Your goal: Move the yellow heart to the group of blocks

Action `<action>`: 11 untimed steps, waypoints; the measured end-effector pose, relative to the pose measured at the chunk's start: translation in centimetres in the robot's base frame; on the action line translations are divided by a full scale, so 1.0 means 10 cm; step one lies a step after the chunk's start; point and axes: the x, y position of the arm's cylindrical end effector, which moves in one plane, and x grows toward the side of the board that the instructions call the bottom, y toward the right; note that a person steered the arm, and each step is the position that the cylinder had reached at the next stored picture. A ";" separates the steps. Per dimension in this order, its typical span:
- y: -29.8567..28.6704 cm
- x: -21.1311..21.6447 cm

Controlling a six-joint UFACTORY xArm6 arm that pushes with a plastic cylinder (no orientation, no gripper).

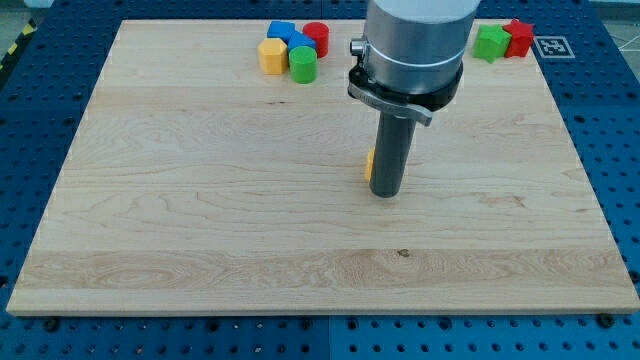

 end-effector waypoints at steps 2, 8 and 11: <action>0.13 -0.21; -0.47 -1.13; -0.28 -1.33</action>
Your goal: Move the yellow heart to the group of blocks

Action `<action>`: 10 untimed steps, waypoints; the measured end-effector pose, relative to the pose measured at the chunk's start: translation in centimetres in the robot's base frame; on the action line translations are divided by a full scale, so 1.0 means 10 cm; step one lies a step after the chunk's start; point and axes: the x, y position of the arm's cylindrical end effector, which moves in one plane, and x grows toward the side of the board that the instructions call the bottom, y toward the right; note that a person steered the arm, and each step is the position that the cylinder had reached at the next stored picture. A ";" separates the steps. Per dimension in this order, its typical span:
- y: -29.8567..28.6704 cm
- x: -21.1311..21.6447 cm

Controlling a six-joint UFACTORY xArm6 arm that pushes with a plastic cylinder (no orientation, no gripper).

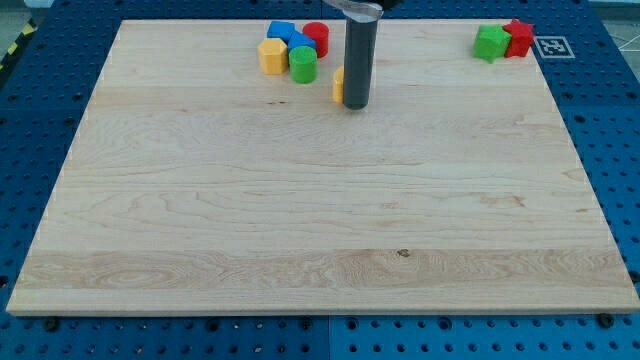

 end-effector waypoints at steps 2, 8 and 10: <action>0.00 -0.18; -0.02 -0.98; -0.03 -1.14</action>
